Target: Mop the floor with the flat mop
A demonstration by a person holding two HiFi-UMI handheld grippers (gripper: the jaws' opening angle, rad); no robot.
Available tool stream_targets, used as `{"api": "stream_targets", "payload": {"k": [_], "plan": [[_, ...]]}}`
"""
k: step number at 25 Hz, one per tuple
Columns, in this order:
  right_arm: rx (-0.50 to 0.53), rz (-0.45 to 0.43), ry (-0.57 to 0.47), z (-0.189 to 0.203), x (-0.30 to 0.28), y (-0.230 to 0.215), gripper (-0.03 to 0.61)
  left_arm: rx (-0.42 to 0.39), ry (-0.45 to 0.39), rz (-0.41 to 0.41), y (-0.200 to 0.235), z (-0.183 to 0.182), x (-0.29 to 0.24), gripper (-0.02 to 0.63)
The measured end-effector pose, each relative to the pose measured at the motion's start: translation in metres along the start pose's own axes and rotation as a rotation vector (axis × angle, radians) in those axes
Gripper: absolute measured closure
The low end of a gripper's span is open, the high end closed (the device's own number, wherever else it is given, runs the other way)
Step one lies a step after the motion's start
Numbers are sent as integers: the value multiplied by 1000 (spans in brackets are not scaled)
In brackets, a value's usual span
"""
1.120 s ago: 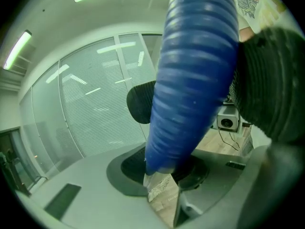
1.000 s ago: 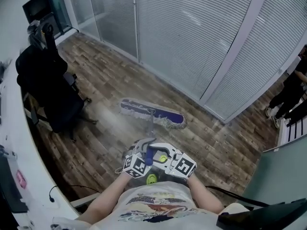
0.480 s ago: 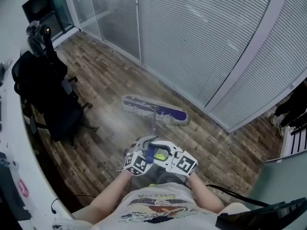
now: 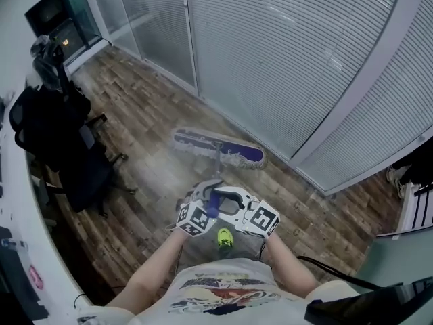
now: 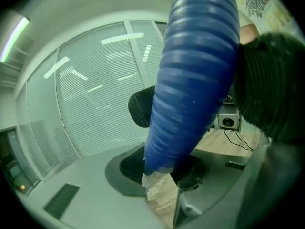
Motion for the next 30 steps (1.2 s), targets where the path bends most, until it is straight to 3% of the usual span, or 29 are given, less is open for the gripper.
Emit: {"api": "stream_targets", "payload": {"k": [6,12,22,30], "plan": [[11,10,1,-6,1,-13,373,41,-18,-25,10,-5,-10,523],[28,18,22,-10,20,26,374,10,-6,-10,-25,-17,8,525],[27,61,39,2,54,175,374,-16,-13,19,-150,-23,93,525],[12,114,49,6,89,307,374,20,-42,32,-261,-35,168,523]]}}
Point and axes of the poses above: the fingertips, and each gripper's own axes: x backward along the fingers, y to its left, z out of its underside, the point moved 7 cm from there along x, backward along the fingers, and after that the axes turned 4 degrees about -y, right-handed, at the moved point
